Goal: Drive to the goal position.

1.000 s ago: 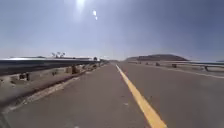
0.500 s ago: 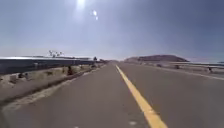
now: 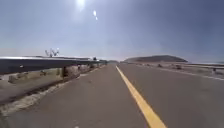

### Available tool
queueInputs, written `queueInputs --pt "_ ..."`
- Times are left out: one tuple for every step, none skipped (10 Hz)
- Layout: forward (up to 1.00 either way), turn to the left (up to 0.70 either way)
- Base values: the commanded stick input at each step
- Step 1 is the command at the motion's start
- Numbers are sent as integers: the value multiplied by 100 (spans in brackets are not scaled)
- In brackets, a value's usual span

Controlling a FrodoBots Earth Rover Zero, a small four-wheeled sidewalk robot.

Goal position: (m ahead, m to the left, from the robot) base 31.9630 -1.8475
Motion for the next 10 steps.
queueInputs --pt "85 0" --pt "85 0" --pt "85 0" --pt "85 0" --pt "85 0" --pt "85 0" --pt "85 0" --pt "85 0" --pt "85 0" --pt "85 0"
